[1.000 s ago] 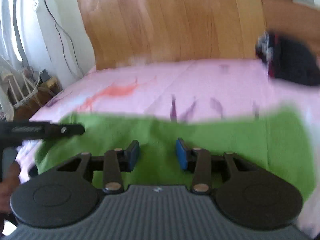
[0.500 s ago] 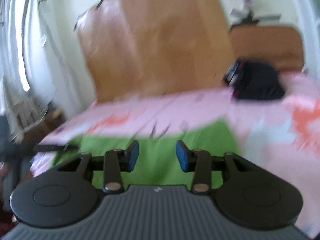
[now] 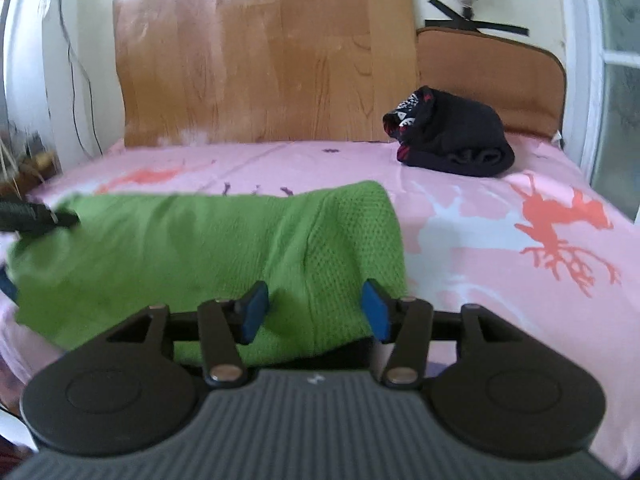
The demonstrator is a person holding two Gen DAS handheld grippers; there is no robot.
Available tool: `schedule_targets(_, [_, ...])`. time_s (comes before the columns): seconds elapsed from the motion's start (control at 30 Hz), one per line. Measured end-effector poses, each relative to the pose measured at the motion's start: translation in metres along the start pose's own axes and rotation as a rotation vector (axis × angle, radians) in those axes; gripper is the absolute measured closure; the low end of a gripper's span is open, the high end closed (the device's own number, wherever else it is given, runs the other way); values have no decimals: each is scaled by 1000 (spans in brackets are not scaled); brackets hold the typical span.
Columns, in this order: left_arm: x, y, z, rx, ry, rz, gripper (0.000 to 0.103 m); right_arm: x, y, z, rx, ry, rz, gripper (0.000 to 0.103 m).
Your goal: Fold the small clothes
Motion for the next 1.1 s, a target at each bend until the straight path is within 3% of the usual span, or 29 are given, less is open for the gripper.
schedule_targets(0.2, [-7, 9, -5, 29, -33, -27, 53, -22, -9, -43, 227, -40, -83, 45])
schedule_targets(0.4, [-11, 16, -8, 43, -53, -44, 51, -10, 6, -63, 417, -104, -11, 44])
schedule_targets(0.7, [-14, 21, -11, 68, -68, -44, 48, -14, 13, -58, 453, -131, -17, 40])
schedule_targets(1.1, [-15, 23, -11, 64, -41, -23, 36, -16, 16, -67, 530, -186, -49, 35])
Point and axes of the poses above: each gripper's, at about its wrist camera, not at the fingertips, and x roughly the way its jaws point, z to its left, y to its underside, the point moved 6 cm from there along x, roughly the way its jaws point, and after that the axes turned 6 degrees about -y, right-handed, at the moved point
